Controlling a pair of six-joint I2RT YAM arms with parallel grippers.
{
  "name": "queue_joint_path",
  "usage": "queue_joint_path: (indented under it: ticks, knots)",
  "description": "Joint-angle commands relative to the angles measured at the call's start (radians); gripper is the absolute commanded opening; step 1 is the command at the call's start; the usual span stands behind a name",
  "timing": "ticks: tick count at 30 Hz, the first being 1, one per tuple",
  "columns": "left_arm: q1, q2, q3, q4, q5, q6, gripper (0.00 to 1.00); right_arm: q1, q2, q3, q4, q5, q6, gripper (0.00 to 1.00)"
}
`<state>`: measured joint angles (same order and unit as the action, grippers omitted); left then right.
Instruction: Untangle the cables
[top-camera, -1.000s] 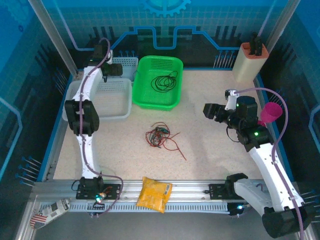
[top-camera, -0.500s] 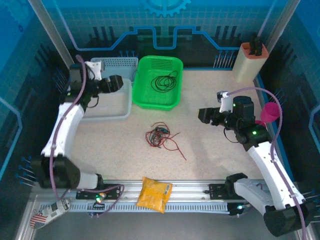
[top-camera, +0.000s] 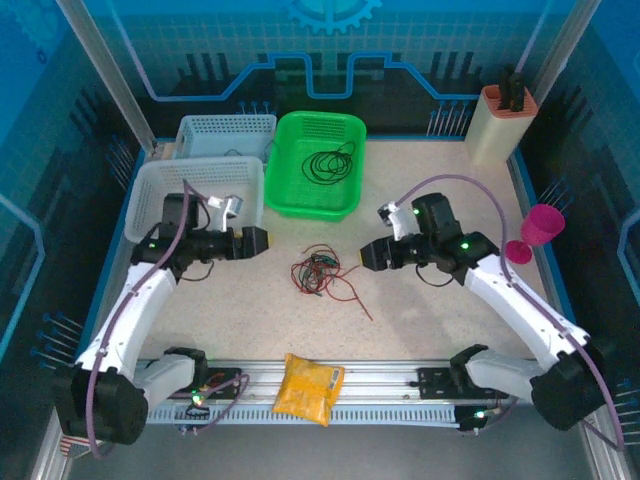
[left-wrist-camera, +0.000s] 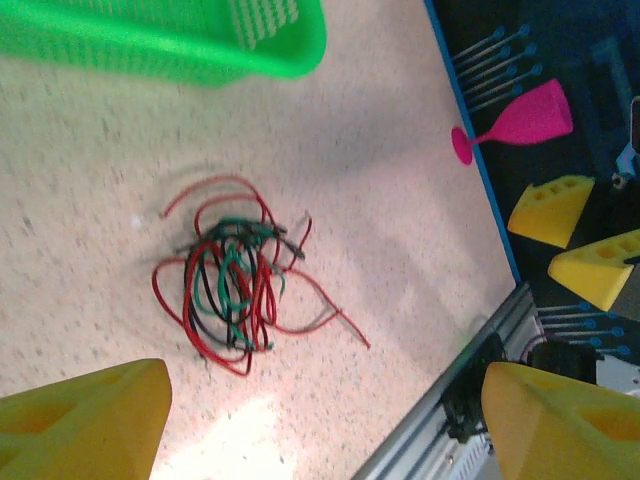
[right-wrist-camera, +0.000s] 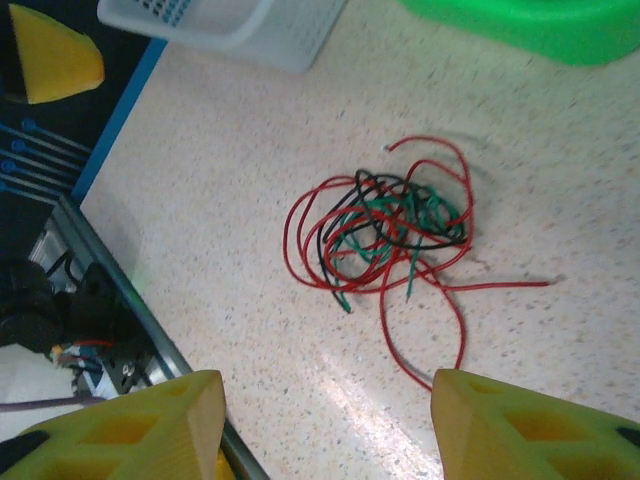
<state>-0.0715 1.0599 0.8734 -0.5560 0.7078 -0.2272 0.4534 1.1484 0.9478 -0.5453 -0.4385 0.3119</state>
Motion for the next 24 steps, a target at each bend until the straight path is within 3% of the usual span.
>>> queue_joint_path:
  ticks: [1,8,11,21,24]
  knots:
    - [-0.032,0.011,-0.057,0.019,0.005,-0.083,0.79,0.040,0.056,0.018,-0.053,-0.014,-0.034,0.56]
    - [-0.115,0.097,-0.111,0.095,-0.037,-0.169,0.73,0.136,0.168,0.060,-0.040,0.099,-0.187,0.55]
    - [-0.140,0.154,-0.136,0.127,-0.052,-0.237,0.66,0.177,0.246,0.100,-0.036,0.132,-0.254,0.57]
    - [-0.270,0.228,-0.284,0.395,-0.111,-0.474,0.63,0.201,0.494,0.211,0.082,0.103,-0.246,0.57]
    - [-0.304,0.240,-0.301,0.460,-0.125,-0.484,0.63,0.213,0.564,0.246,0.098,0.122,-0.237,0.57]
